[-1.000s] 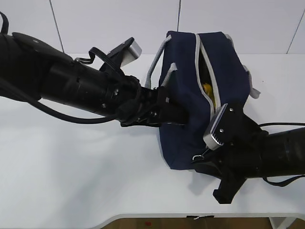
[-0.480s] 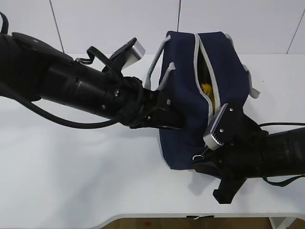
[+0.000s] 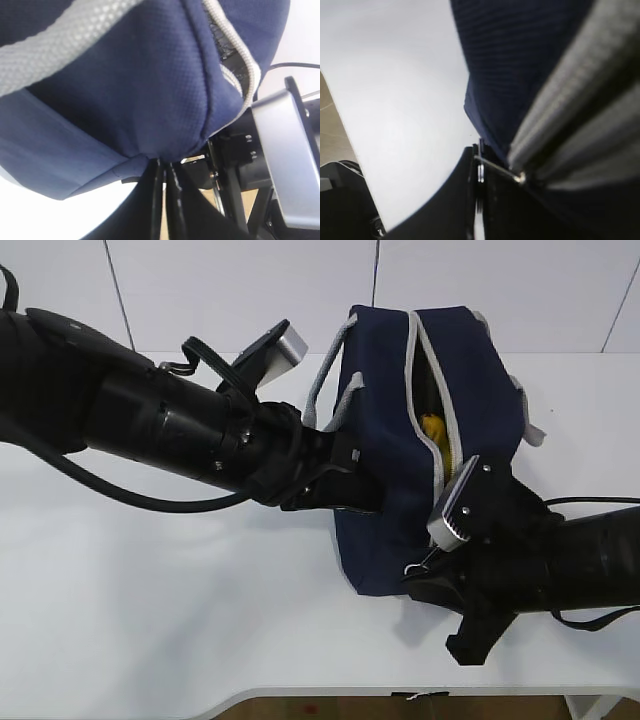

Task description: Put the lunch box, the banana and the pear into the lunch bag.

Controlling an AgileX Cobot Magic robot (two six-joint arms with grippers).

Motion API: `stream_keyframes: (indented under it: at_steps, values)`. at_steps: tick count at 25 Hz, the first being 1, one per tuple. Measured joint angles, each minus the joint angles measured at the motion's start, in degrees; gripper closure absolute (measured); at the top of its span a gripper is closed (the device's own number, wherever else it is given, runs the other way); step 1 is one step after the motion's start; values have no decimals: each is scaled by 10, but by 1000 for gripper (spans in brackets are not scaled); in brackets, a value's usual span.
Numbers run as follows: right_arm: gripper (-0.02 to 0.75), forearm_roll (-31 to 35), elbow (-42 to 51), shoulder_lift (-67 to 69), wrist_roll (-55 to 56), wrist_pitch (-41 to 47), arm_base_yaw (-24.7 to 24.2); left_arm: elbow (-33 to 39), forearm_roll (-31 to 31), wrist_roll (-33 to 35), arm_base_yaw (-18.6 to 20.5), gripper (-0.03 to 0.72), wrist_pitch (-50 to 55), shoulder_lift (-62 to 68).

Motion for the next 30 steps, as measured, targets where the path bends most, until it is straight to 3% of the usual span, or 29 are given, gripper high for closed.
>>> stream_keyframes:
  at_steps: [13,19,22,26,30]
  values:
    - [731,-4,0,-29,49,-21,0,0,-9,15,0,681,10,0]
    - [731,-4,0,-29,51,-22,0,0,-35,22,0,363,26,0]
    - [731,-4,0,-29,52,-22,0,0,-54,33,0,311,26,0]
    - [731,-4,0,-29,52,-22,0,0,-77,54,0,349,26,0]
    - [731,-4,0,-29,53,-22,0,0,-82,62,0,526,21,0]
